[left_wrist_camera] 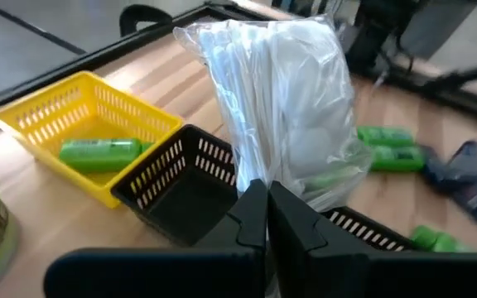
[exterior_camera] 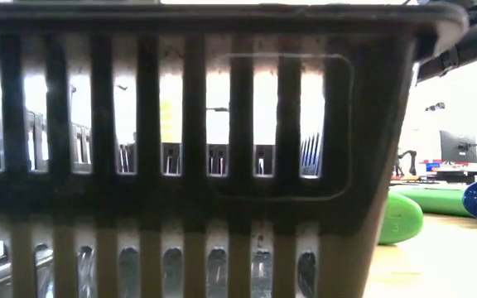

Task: Pick & Place Travel size toiletries
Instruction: Put the top left white vanity pack into the top black basket

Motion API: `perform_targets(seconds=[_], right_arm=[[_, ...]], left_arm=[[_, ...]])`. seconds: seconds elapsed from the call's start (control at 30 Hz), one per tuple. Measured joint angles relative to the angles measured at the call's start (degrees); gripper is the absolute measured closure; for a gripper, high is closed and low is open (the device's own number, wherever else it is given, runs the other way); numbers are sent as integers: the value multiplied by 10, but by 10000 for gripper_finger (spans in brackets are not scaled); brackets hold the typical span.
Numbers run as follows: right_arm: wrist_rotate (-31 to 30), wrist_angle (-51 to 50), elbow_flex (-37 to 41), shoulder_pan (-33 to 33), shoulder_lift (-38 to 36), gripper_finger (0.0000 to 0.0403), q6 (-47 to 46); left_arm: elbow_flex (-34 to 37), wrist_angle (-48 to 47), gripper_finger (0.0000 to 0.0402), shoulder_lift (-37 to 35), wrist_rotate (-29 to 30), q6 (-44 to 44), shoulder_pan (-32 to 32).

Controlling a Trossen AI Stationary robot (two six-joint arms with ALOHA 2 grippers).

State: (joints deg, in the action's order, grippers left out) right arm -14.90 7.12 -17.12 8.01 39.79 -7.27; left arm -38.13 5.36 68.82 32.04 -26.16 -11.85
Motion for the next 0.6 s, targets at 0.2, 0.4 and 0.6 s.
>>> perform_targets(seconds=[0.2, 0.4, 0.6], right_arm=[[0, 0, 0, 0, 0, 400, 0], [0, 0, 0, 0, 0, 400, 0], [0, 0, 0, 0, 0, 401, 12]], left_arm=[[-73, -152, 401, 42, -11, -40, 41], [-98, -158, 401, 75, -36, -38, 71], [-122, -161, 401, 104, -61, -23, 83]])
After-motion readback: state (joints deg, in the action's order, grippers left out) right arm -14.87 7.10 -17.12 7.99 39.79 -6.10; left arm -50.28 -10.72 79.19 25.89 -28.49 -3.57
